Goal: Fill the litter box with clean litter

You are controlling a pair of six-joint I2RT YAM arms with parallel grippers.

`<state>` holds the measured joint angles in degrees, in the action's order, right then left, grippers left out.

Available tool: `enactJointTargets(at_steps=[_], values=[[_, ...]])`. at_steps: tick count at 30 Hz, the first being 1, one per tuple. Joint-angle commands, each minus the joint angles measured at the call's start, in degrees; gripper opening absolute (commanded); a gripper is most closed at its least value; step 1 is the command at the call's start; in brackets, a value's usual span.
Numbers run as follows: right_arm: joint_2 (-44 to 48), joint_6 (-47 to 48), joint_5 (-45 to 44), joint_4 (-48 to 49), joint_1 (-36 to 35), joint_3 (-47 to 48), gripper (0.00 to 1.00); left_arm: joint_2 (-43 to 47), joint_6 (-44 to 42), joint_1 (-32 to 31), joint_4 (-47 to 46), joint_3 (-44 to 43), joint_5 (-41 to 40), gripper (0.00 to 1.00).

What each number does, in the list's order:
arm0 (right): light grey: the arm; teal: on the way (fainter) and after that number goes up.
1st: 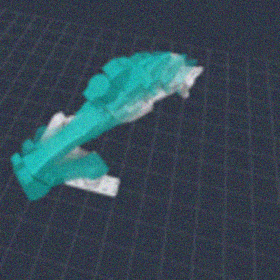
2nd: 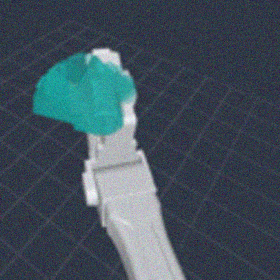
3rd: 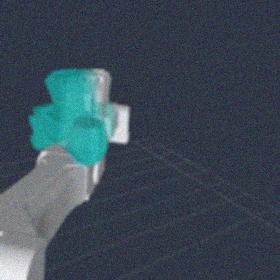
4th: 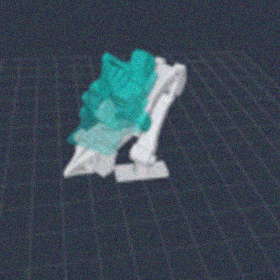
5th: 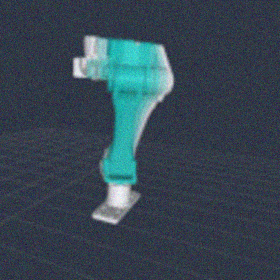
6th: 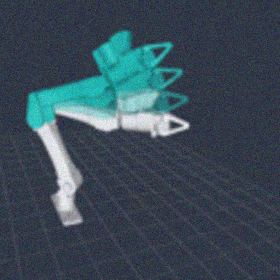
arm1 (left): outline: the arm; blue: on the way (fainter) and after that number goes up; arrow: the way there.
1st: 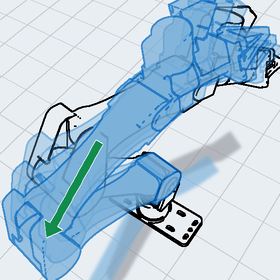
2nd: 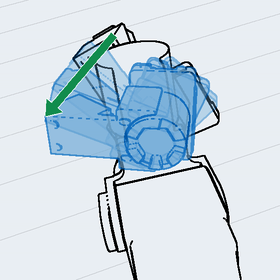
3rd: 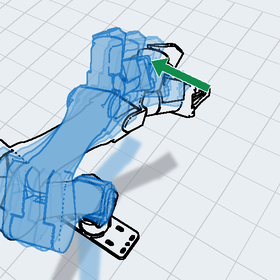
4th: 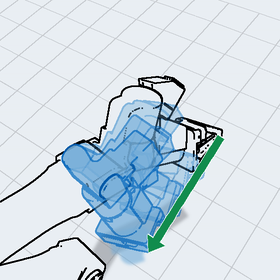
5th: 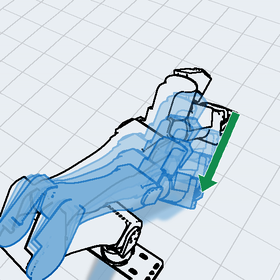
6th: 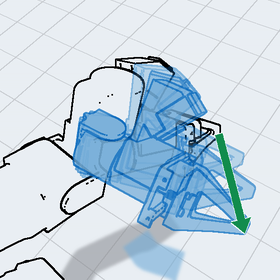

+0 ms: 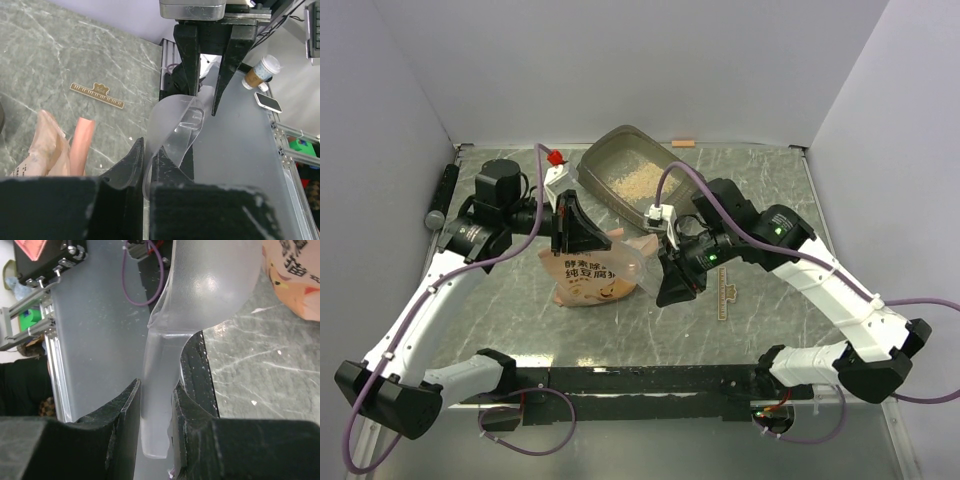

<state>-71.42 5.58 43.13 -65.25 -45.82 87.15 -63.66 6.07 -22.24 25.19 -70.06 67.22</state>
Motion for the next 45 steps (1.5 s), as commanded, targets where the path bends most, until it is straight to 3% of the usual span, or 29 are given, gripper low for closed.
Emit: enactJointTargets(at_steps=[1,3,8,10,16,21,27,35,38,42,45], values=[[0.5,0.1,-0.2,2.2,-0.8,3.4,0.18,0.6,-2.2,-0.8,0.5,-1.8,-3.5,0.01],[1.1,-0.2,-2.3,2.9,-0.8,4.1,0.42,1.2,-2.4,-0.8,1.0,-2.0,-6.5,0.01],[4.8,-1.1,-17.5,4.6,-0.8,3.7,0.66,2.4,1.8,-0.9,2.0,-3.5,-12.2,0.01],[6.6,-0.9,-24.3,5.0,-0.8,3.3,0.68,3.1,4.6,-1.0,2.0,-4.0,-14.8,0.01],[15.4,2.9,-31.3,14.3,-0.9,-3.6,0.74,1.4,10.8,-1.1,7.6,-8.1,-21.0,0.01],[18.9,7.5,-36.8,21.7,-0.8,-10.0,0.75,0.6,19.6,-1.1,6.4,-8.3,-19.6,0.01],[19.4,5.3,-28.8,26.6,-0.9,-8.7,0.78,2.0,24.7,-1.1,3.6,-6.8,-21.2,0.01],[14.8,-13.2,-21.1,39.7,0.6,-8.0,0.79,7.5,29.6,-1.1,-5.8,-1.0,-24.9,0.01],[15.3,-21.8,-18.4,47.3,4.3,-9.9,0.79,9.5,30.8,-1.1,-9.3,1.4,-27.1,0.01],[15.3,-35.5,-12.0,57.1,12.8,-13.8,0.79,14.9,32.7,-1.1,-20.5,7.0,-29.5,0.01],[13.3,-41.9,-3.5,64.6,19.3,-16.5,0.79,17.0,30.3,-1.0,-20.5,7.8,-30.7,0.01]])
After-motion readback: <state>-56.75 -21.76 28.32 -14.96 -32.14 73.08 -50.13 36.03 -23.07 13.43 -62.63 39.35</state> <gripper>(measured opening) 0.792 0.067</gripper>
